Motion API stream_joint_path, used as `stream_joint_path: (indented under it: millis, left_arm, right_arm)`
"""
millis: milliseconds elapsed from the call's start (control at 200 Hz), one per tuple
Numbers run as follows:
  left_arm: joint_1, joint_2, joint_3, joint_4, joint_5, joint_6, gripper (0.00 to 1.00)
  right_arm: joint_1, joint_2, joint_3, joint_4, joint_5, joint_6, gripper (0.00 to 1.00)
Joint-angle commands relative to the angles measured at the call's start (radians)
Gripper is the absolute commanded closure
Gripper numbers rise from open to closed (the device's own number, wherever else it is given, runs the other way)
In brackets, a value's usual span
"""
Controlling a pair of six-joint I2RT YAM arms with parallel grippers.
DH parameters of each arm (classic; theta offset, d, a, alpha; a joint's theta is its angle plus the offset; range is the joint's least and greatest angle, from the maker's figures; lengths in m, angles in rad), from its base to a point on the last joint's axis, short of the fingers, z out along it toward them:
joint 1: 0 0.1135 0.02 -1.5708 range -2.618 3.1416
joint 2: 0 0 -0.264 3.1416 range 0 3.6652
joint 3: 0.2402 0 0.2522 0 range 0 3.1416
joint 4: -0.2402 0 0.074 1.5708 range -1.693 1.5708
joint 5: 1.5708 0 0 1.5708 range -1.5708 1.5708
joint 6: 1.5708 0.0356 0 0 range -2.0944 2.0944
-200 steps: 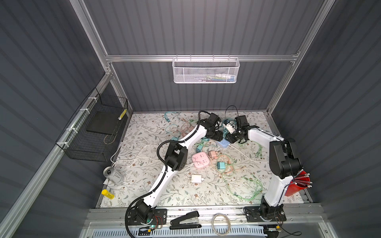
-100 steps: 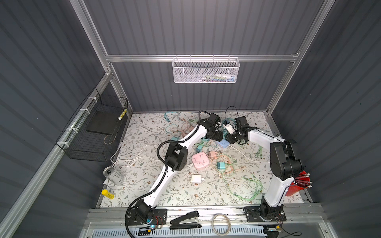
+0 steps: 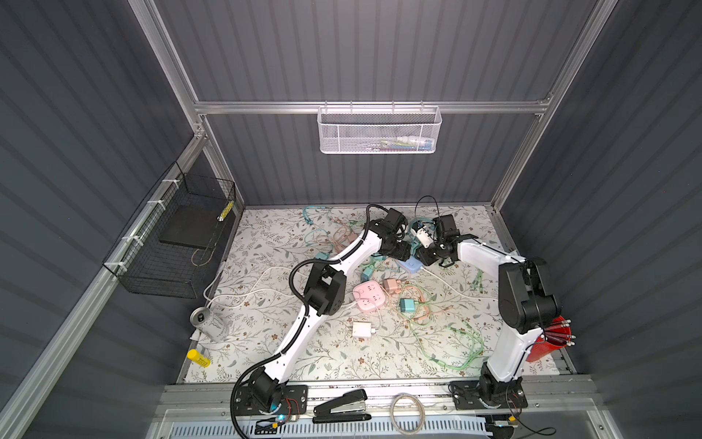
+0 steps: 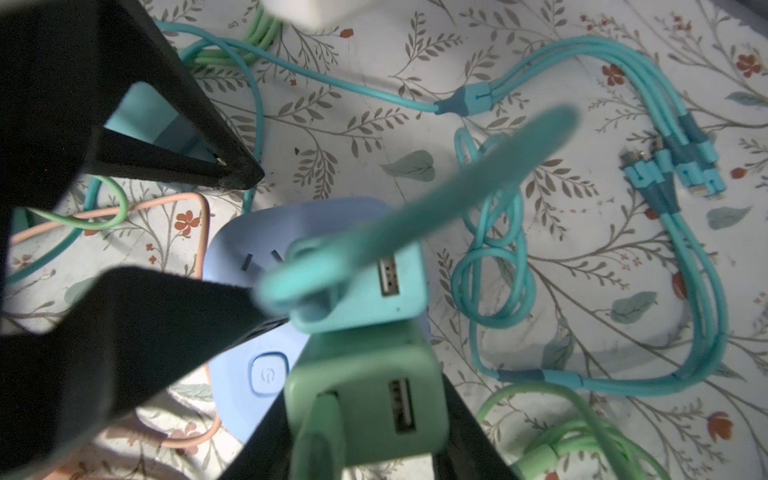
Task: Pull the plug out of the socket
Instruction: 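Pull the green adapter off the strip with the right gripper while left holds strip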
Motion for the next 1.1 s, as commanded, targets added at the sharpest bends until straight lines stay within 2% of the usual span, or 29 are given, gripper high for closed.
stream_joint_path:
  millis: [0,405,710,1096]
  left_arm:
    - [-0.002,0.086,-0.008,-0.128,-0.041,0.006,0.31]
    - [0.004,0.06,-0.042,-0.106,-0.034,-0.001,0.31]
    - [0.005,0.024,-0.089,-0.06,-0.026,-0.002,0.31]
    - [0.008,-0.012,-0.118,-0.023,-0.023,-0.008,0.31]
  right_arm:
    - [0.011,-0.063,0.003,0.04,-0.059,0.012,0.79]
    - [0.005,-0.065,-0.008,-0.001,-0.023,0.007,0.79]
    - [-0.019,-0.094,-0.005,-0.062,0.006,0.094,0.78]
    - [-0.057,-0.203,-0.104,-0.095,0.08,0.206,0.78]
